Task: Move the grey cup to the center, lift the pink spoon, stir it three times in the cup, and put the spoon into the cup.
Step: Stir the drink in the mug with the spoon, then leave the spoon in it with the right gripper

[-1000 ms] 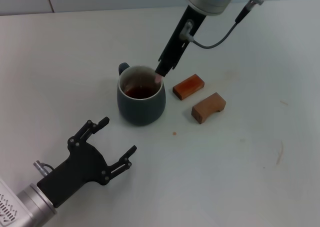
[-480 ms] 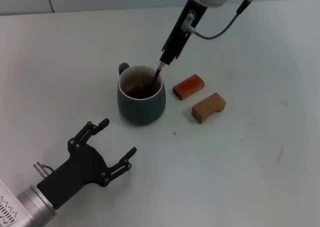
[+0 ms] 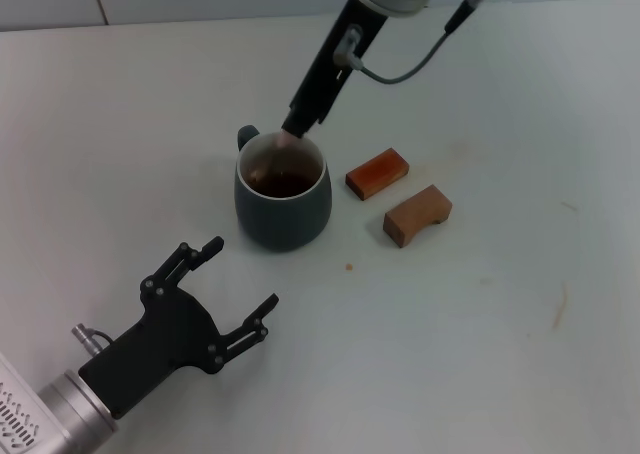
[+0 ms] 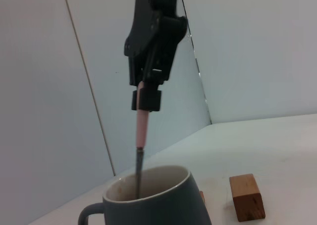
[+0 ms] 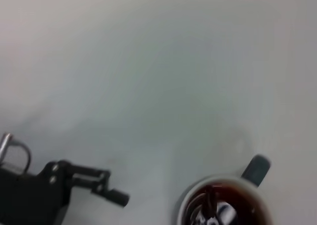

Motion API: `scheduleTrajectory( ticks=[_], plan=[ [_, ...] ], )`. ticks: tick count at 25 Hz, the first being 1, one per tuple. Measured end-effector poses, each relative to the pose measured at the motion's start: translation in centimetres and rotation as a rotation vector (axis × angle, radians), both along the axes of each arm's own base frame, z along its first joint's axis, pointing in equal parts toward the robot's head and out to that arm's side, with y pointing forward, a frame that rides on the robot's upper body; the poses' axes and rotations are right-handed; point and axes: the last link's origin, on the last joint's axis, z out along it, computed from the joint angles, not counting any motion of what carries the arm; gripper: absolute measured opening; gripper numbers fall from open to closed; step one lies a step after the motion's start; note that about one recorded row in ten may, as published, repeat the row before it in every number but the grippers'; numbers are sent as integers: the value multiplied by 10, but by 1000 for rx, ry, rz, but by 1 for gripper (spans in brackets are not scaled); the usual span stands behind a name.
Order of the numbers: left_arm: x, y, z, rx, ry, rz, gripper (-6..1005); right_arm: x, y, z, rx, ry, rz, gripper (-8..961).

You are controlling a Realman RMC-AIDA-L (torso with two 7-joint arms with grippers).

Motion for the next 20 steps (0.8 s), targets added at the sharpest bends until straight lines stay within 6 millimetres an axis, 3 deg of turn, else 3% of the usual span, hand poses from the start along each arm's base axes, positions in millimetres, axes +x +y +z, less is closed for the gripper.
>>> scheduleTrajectory(
  ticks=[6,14,20],
  plan=[
    [-1,-1,0,1,1,2,847,9,9,5,57,-65,4,193],
    [0,1,0,0,-1,-1,847,-3,-11,0,-71,12,-19,198],
    [-1,1,2,7,-3,3,847,0,-10,11,-16,46,19,202]
  ],
)
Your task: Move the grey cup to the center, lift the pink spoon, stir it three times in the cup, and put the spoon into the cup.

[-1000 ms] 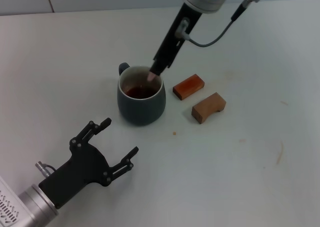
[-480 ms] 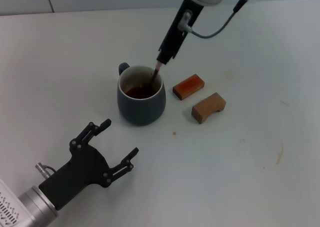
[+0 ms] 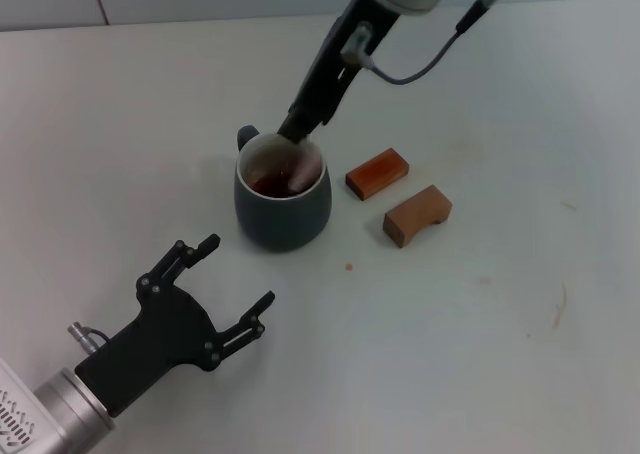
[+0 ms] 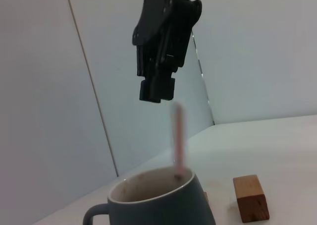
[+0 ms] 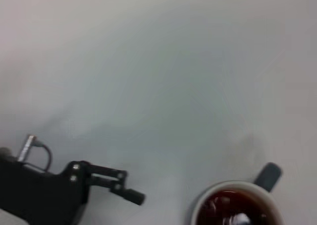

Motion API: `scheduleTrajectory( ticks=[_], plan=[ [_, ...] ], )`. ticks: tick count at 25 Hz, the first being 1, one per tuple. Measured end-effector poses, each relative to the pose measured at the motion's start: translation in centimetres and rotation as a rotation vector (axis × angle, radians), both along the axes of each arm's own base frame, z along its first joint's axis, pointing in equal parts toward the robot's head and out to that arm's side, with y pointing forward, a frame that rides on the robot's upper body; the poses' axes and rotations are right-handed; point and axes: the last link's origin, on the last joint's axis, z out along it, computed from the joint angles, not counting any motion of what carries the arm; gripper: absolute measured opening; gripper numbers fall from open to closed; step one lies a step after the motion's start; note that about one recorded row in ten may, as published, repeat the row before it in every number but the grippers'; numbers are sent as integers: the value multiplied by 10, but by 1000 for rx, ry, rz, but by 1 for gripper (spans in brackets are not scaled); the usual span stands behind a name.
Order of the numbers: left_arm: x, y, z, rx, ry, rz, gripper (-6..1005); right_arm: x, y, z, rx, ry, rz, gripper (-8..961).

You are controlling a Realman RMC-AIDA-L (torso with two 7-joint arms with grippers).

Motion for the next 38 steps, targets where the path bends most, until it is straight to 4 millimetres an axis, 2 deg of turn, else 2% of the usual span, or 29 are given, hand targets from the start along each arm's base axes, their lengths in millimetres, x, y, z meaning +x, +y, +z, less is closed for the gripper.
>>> scheduleTrajectory(
  ticks=[3,7,8,9,12,13,14,15,18,22,27,29,32,33,34,38],
  plan=[
    [-2,0,1,4,2,5,847,7,-1,11,46,26,22,204],
    [-1,0,2,8,0,6,847,28,-12,26,148,81,98,382],
    [-2,1,2,11,0,8,847,41,-21,28,202,109,135,427],
    [-2,1,3,13,0,9,847,41,-21,28,202,109,135,454],
    [-3,1,3,18,-1,13,847,67,-39,27,275,199,177,536],
    [-3,1,3,17,-2,13,847,81,-50,25,299,279,196,564],
    [-3,1,4,18,-1,14,847,81,-50,25,299,279,196,591],
    [-3,1,4,18,-2,14,847,88,-58,23,307,336,202,619],
    [-4,2,4,22,-1,17,847,116,-80,18,347,503,233,687],
    [-5,2,4,32,-1,34,847,158,-98,8,451,768,238,769],
    [-8,-1,7,41,-5,45,847,217,-111,25,644,1076,181,769],
    [-8,-1,7,41,-5,46,847,236,-114,27,702,1116,158,769],
    [-8,-1,7,40,-5,45,847,264,-125,8,722,1046,151,769],
    [-7,0,7,38,-5,42,847,278,-135,-9,708,957,184,769],
    [-7,0,6,36,-5,38,847,278,-135,-9,708,957,184,769],
    [-3,3,4,26,-3,22,847,288,-147,-35,631,870,206,770]
  ],
)
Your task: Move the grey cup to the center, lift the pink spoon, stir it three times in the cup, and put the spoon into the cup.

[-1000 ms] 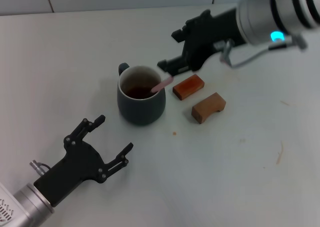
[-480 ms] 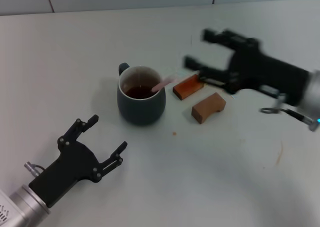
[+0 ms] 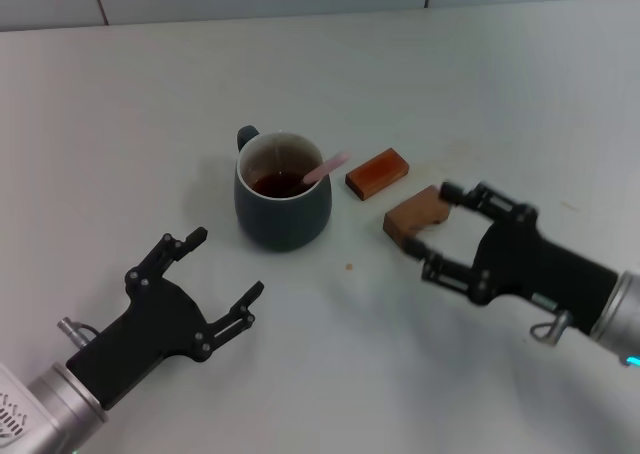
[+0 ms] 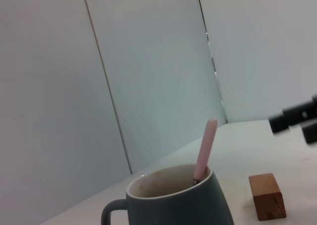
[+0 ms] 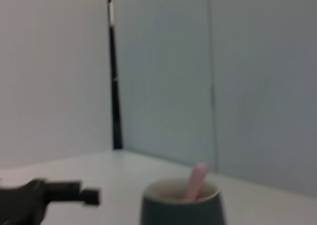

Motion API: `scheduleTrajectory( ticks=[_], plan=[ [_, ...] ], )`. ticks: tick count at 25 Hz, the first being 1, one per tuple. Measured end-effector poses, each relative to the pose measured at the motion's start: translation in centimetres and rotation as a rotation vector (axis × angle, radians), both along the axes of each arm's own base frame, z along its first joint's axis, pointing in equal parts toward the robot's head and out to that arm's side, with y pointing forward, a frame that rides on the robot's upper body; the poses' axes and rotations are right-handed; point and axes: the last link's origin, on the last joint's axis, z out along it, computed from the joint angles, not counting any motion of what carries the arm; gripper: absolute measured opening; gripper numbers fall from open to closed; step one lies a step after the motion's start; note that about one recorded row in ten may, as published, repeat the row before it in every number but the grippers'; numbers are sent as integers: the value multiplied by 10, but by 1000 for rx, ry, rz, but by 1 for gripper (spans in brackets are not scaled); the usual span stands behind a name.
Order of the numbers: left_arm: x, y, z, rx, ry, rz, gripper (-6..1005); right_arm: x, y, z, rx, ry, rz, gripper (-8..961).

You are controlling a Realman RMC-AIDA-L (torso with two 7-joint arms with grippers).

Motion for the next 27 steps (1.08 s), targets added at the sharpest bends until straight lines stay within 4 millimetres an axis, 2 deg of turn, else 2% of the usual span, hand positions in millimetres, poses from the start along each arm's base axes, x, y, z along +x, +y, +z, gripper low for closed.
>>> scheduleTrajectory(
  ticks=[5,27],
  plan=[
    [2,1,-1,-3,0,-6,847,0,-7,-11,-67,-26,19,770],
    [2,1,-1,4,3,-6,847,-1,-7,-21,-103,-55,21,770]
  ],
)
